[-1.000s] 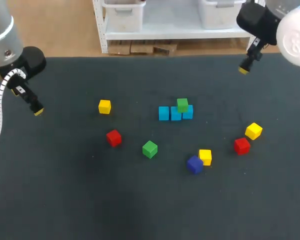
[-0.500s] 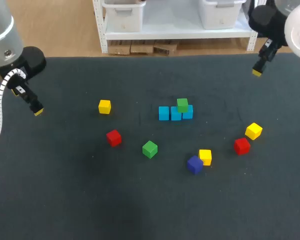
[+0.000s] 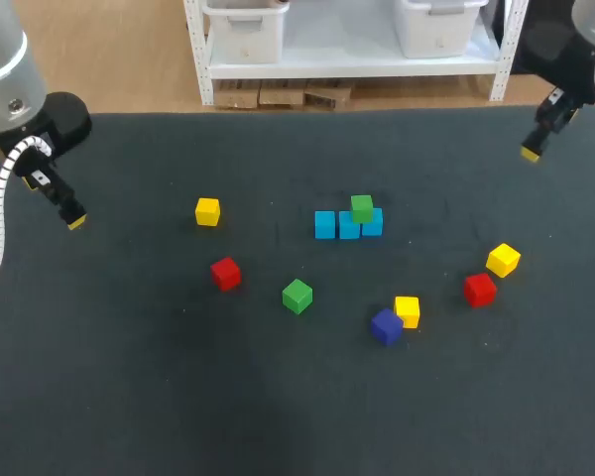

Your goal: Place the blue cubes, place green cubes on the blue cubes, place the yellow cubes on the green cubes, then place the red cubes on the yellow cubes, and place purple cube on the red cubes.

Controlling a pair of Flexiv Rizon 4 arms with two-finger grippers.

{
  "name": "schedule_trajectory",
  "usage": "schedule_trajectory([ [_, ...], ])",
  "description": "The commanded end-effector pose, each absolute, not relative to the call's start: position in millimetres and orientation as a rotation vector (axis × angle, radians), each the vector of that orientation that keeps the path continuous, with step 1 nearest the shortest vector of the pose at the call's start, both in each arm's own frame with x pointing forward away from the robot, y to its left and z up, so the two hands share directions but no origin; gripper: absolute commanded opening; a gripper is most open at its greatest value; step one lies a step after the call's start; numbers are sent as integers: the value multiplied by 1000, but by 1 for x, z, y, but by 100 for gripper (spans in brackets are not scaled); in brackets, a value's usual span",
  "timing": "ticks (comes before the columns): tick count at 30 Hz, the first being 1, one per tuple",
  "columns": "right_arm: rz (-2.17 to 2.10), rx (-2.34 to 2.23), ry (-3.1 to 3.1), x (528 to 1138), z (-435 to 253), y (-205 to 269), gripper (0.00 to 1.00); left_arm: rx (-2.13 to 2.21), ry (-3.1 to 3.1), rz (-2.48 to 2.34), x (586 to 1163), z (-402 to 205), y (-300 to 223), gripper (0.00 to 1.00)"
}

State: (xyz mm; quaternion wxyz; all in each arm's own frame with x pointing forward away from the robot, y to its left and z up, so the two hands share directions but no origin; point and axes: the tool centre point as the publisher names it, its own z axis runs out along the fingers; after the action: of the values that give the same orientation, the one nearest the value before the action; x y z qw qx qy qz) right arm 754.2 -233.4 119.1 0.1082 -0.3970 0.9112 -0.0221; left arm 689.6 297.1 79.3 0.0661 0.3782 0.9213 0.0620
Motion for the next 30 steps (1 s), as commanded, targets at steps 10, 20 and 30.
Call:
schedule_trajectory([
  [10,-75,-1103,2728,737,112,-253,100,1140,2781,188,690,79,297,100],
  [20,-83,-1074,2758,727,108,-266,100,1140,2781,188,690,79,297,100],
  [30,-56,-1092,2754,726,105,-262,100,1140,2781,188,690,79,297,100],
])
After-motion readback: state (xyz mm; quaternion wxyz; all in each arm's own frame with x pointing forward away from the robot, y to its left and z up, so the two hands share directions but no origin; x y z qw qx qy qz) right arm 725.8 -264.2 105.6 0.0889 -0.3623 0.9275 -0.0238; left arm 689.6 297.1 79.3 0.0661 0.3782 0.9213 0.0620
